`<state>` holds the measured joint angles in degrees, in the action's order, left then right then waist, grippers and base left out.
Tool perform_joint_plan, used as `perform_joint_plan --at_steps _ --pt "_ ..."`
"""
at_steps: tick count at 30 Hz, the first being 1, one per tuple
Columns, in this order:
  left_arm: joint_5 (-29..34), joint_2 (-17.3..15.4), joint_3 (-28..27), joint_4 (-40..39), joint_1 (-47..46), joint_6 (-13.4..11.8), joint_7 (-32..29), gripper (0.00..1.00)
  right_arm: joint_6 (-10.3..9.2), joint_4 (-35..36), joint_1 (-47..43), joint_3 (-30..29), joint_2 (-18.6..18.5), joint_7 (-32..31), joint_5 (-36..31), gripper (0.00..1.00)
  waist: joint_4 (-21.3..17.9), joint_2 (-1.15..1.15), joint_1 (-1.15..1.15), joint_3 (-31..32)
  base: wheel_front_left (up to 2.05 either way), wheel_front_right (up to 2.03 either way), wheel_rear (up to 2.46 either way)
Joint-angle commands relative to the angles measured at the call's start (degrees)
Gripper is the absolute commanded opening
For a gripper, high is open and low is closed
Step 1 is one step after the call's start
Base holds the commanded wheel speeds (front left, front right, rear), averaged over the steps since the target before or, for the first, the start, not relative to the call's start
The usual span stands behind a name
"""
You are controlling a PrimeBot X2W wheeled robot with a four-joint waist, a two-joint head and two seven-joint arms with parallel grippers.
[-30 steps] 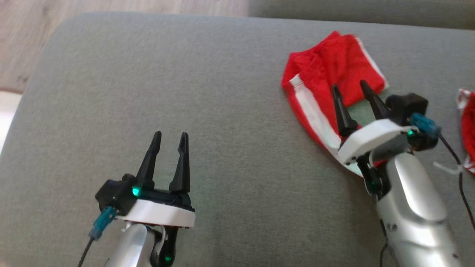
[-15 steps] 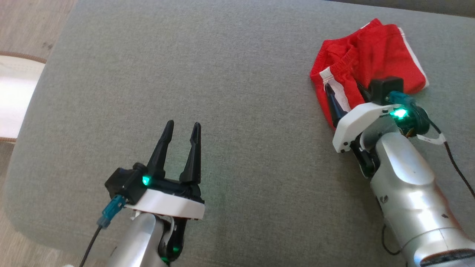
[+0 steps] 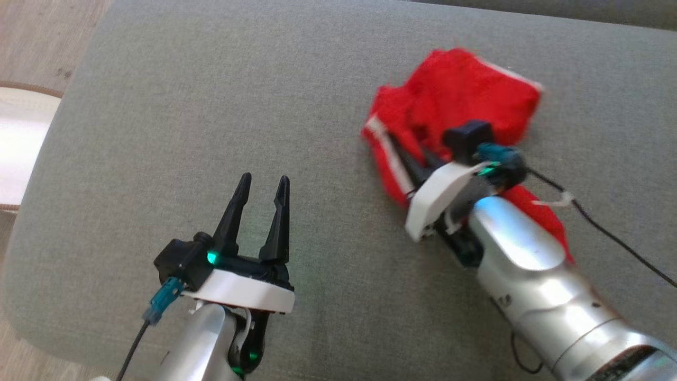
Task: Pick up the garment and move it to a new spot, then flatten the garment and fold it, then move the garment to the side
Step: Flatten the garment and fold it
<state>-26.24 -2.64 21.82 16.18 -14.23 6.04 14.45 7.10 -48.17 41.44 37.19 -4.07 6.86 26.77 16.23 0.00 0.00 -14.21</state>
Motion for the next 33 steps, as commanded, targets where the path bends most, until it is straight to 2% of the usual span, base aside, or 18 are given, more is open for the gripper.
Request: perform_joint_plan --at_steps 1,5,7,8,15,23,29,33 --pt "0.1 -0.2 -2.0 -1.6 -1.7 -0.2 0.5 1.0 0.39 3.0 -0.4 3.5 1.2 -0.6 2.4 0.0 -0.4 0.0 0.0 0.3 0.0 0.0 0.0" --pt "0.4 -0.2 -2.4 -1.5 -1.4 -0.2 0.5 1.0 0.39 5.6 -0.7 11.2 1.0 -1.8 7.9 0.0 -1.2 0.0 0.0 0.8 0.0 0.0 0.0" --pt "0.4 -0.2 -2.5 -1.5 -1.3 -0.2 0.5 1.0 0.39 5.9 -0.6 12.7 0.6 -1.9 8.9 0.0 -1.4 0.0 0.0 1.0 0.0 0.0 0.0" --pt "0.5 -0.2 -2.7 -1.4 -1.1 -0.2 0.5 1.0 0.39 5.9 -0.3 15.5 -0.4 -1.7 10.0 1.0 -1.9 0.0 0.0 1.3 0.0 0.0 0.0" --pt "1.3 -0.2 -4.3 -1.4 -0.2 -0.2 0.5 1.0 0.39 2.7 0.8 18.4 -1.1 1.2 11.9 1.0 -5.1 0.0 0.0 3.0 0.0 0.0 0.0" --pt "2.5 -0.2 -7.6 -2.0 1.1 0.1 0.5 1.0 0.39 0.7 -1.3 14.5 -2.7 5.4 12.3 1.0 -10.1 0.0 0.0 6.4 0.0 0.0 0.0" --pt "3.5 -0.2 -10.1 -2.9 2.3 0.4 0.5 1.0 0.39 2.2 -6.0 4.3 -6.8 7.8 11.2 1.0 -13.5 0.0 0.0 8.3 0.0 0.0 0.0" --pt "4.2 -0.2 -11.5 -3.4 3.0 0.6 0.5 1.0 0.39 8.3 -11.3 -8.3 -8.6 8.1 6.8 1.0 -15.6 0.0 0.0 8.9 0.0 0.0 0.0"
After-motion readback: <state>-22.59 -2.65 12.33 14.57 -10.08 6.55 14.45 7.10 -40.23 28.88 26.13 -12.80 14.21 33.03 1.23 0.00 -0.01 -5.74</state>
